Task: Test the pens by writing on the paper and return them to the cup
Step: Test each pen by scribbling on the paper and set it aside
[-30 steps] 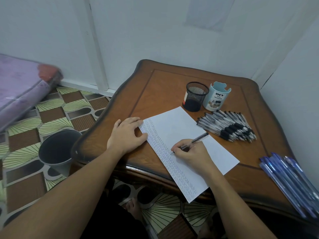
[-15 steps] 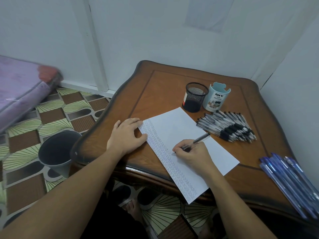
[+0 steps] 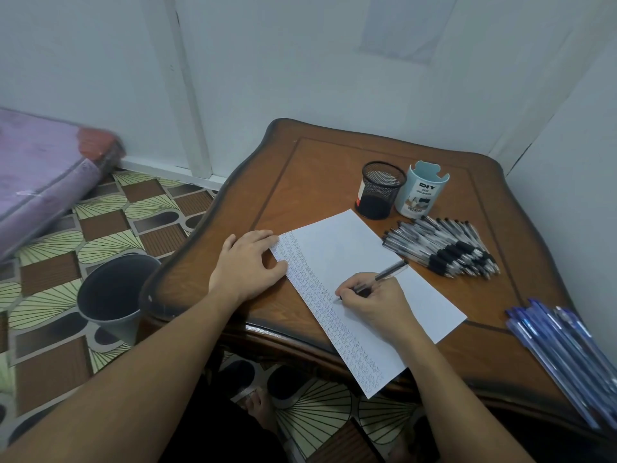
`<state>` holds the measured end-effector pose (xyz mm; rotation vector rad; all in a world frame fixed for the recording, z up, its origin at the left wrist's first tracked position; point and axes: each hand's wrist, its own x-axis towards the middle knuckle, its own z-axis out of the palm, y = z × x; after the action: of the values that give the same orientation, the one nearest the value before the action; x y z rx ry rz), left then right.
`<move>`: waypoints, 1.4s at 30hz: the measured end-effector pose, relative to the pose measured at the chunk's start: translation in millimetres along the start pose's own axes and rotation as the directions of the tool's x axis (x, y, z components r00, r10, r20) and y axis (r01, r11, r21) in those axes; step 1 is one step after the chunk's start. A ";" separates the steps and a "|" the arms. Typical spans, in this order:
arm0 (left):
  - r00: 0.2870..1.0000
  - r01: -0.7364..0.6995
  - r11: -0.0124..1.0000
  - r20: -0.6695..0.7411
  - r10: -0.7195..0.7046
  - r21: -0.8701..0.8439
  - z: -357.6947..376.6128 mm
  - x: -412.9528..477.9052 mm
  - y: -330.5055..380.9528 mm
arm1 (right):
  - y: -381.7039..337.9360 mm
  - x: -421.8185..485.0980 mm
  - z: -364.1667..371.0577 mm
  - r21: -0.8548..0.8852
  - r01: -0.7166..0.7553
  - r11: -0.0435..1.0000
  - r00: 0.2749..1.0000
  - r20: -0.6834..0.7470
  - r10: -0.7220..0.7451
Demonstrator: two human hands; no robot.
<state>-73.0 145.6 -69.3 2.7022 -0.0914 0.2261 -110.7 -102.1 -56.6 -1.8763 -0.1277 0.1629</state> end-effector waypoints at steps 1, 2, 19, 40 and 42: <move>1.000 -0.002 1.000 0.002 0.002 -0.001 -0.2 -0.2 -0.2 | 0.2 0.0 0.0 -0.013 0.005 1.000 1.000 0.003 -0.005; 1.000 -0.002 1.000 0.004 0.002 -0.004 -0.6 -0.2 0.0 | 0.5 0.0 0.0 -0.025 0.009 1.000 1.000 0.008 -0.009; 1.000 0.002 1.000 0.015 -0.002 -0.014 -1.6 -0.4 1.3 | -2.0 -1.0 0.2 -0.028 0.010 1.000 1.000 0.005 -0.010; 1.000 0.000 1.000 0.006 0.001 -0.013 -0.5 0.1 0.0 | -4.1 8.5 -10.5 0.331 -0.012 0.944 0.991 -0.125 0.056; 1.000 0.000 1.000 0.009 0.000 -0.013 -0.2 -0.1 0.2 | -1.3 10.4 -13.4 0.362 -0.018 0.932 0.990 -0.125 0.067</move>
<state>-73.2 145.6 -69.1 2.6906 -0.0957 0.2135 -98.1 -112.4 -51.8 -1.5177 0.0356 0.0811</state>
